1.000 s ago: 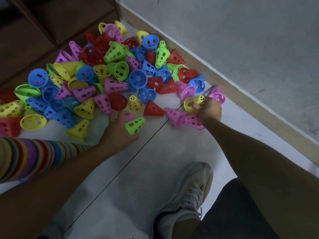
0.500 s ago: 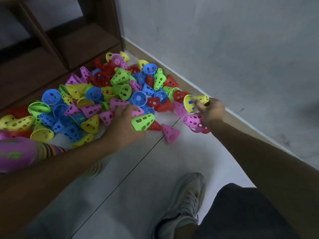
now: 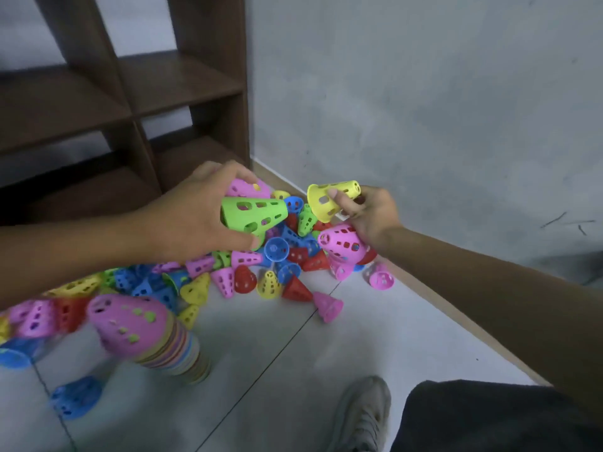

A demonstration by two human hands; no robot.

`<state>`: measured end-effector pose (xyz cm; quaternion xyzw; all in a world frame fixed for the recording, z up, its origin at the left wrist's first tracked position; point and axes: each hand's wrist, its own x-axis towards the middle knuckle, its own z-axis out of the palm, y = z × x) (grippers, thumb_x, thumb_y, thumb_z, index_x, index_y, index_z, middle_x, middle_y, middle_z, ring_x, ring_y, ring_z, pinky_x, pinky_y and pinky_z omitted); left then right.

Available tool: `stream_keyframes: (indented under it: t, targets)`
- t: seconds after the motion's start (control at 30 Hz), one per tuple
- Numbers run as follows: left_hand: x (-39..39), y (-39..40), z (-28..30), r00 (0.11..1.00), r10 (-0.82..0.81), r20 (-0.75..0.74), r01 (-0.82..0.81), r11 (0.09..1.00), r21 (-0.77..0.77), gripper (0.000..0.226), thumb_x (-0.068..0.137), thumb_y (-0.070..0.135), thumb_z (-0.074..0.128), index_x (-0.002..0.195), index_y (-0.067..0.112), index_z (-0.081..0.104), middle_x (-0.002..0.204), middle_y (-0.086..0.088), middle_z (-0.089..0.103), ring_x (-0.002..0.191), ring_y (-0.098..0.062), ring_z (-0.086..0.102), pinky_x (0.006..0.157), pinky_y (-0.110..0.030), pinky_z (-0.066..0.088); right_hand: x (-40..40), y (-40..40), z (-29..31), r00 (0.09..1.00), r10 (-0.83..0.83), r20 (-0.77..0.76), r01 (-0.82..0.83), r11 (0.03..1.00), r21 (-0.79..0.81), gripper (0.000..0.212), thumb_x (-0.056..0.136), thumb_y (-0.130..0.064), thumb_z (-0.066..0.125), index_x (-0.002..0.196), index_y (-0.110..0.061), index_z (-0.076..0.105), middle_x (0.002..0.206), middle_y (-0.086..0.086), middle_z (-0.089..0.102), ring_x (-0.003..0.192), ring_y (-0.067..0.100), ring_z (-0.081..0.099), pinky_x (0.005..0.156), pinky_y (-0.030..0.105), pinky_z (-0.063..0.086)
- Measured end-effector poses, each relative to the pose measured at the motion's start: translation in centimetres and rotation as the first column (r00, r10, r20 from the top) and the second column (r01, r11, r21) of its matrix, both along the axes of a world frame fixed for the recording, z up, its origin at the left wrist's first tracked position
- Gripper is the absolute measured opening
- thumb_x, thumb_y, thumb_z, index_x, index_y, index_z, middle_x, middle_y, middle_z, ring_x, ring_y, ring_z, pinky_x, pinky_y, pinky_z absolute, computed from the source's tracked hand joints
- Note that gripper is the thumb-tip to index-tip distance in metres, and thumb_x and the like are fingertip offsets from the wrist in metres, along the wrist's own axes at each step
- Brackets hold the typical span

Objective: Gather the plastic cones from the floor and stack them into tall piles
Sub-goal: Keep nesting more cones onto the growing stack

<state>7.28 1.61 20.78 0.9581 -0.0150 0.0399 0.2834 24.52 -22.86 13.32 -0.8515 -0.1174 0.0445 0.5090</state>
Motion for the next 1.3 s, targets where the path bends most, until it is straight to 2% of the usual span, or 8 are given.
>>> stream_keyframes:
  t: [0.3, 0.47, 0.63, 0.77, 0.93, 1.07, 1.2, 1.3]
  targets:
    - [-9.6, 6.7, 5.3, 0.999, -0.01, -0.044, 0.012, 0.999, 0.039, 0.075, 0.062, 0.052, 0.089, 0.122, 0.055, 0.045, 0.122, 0.03, 0.043, 0.11, 0.014, 0.047, 0.083, -0.014, 0.044, -7.0, 7.7, 6.8, 0.956, 0.276, 0.105, -0.279, 0.96, 0.023, 0.028, 0.085, -0.055, 0.072, 0.084, -0.029, 0.081, 0.084, 0.009, 0.077, 0.068, 0.012, 0.06, 0.081, 0.046, 0.058]
    - [-13.4, 9.5, 7.6, 0.982, 0.0, -0.187, -0.005, 1.0, -0.023, 0.068, 0.063, 0.05, 0.087, 0.12, 0.05, 0.051, 0.111, 0.025, 0.058, 0.101, 0.005, 0.059, 0.078, -0.019, 0.052, -10.5, 10.6, 8.7, 0.909, 0.4, 0.121, -0.404, 0.915, 0.012, 0.049, 0.078, -0.068, 0.072, 0.09, -0.022, 0.081, 0.091, 0.02, 0.075, 0.091, 0.044, 0.07, 0.085, 0.06, 0.055]
    - [-16.0, 11.5, 7.9, 0.958, 0.014, -0.285, -0.047, 0.993, -0.111, 0.065, 0.065, 0.045, 0.084, 0.122, 0.043, 0.054, 0.109, 0.022, 0.067, 0.096, -0.001, 0.068, 0.084, -0.032, 0.059, -13.2, 11.9, 9.6, 0.838, 0.538, 0.089, -0.517, 0.836, -0.184, 0.049, 0.08, -0.064, 0.07, 0.093, -0.018, 0.08, 0.091, 0.009, 0.077, 0.092, 0.028, 0.072, 0.084, 0.041, 0.056]
    - [-17.4, 11.9, 6.9, 0.934, -0.031, -0.356, -0.022, 0.989, -0.144, 0.065, 0.067, 0.047, 0.084, 0.124, 0.047, 0.052, 0.108, 0.024, 0.064, 0.096, -0.001, 0.068, 0.079, -0.031, 0.061, -13.8, 13.2, 10.5, 0.826, 0.563, 0.016, -0.51, 0.76, -0.402, 0.068, 0.071, -0.077, 0.059, 0.098, -0.018, 0.078, 0.09, 0.009, 0.076, 0.083, 0.023, 0.071, 0.081, 0.04, 0.055]
    - [-16.7, 10.9, 5.4, 0.922, -0.12, -0.369, 0.06, 0.984, -0.168, 0.064, 0.071, 0.04, 0.088, 0.124, 0.045, 0.054, 0.109, 0.022, 0.062, 0.095, 0.0, 0.065, 0.074, -0.02, 0.055, -13.4, 13.3, 10.7, 0.817, 0.573, -0.06, -0.553, 0.751, -0.361, 0.05, 0.075, -0.068, 0.064, 0.098, -0.026, 0.079, 0.087, -0.002, 0.078, 0.084, 0.022, 0.072, 0.079, 0.031, 0.057]
    - [-15.1, 10.1, 4.3, 0.897, -0.189, -0.4, 0.131, 0.977, -0.169, 0.065, 0.071, 0.043, 0.087, 0.125, 0.045, 0.052, 0.113, 0.02, 0.059, 0.098, -0.004, 0.063, 0.076, -0.024, 0.056, -12.9, 12.7, 10.3, 0.821, 0.568, -0.056, -0.55, 0.761, -0.344, 0.046, 0.077, -0.066, 0.066, 0.098, -0.027, 0.079, 0.096, 0.009, 0.076, 0.094, 0.03, 0.068, 0.085, 0.035, 0.055]
    - [-14.0, 9.7, 3.2, 0.863, -0.22, -0.456, 0.206, 0.975, -0.081, 0.067, 0.069, 0.049, 0.087, 0.123, 0.05, 0.047, 0.116, 0.021, 0.054, 0.101, -0.008, 0.058, 0.082, -0.036, 0.055, -12.6, 12.6, 10.3, 0.811, 0.578, -0.088, -0.567, 0.741, -0.36, 0.033, 0.08, -0.061, 0.065, 0.097, -0.036, 0.079, 0.087, -0.015, 0.076, 0.08, 0.001, 0.068, 0.056, 0.003, 0.043]
    - [-13.5, 9.3, 2.3, 0.822, -0.236, -0.519, 0.227, 0.97, -0.082, 0.071, 0.072, 0.046, 0.087, 0.126, 0.052, 0.041, 0.115, 0.017, 0.056, 0.097, -0.009, 0.06, 0.078, -0.037, 0.056, -12.3, 12.8, 10.1, 0.802, 0.589, -0.097, -0.574, 0.718, -0.394, 0.035, 0.08, -0.062, 0.064, 0.098, -0.036, 0.079, 0.087, -0.017, 0.076, 0.08, -0.002, 0.066, 0.061, 0.003, 0.044]
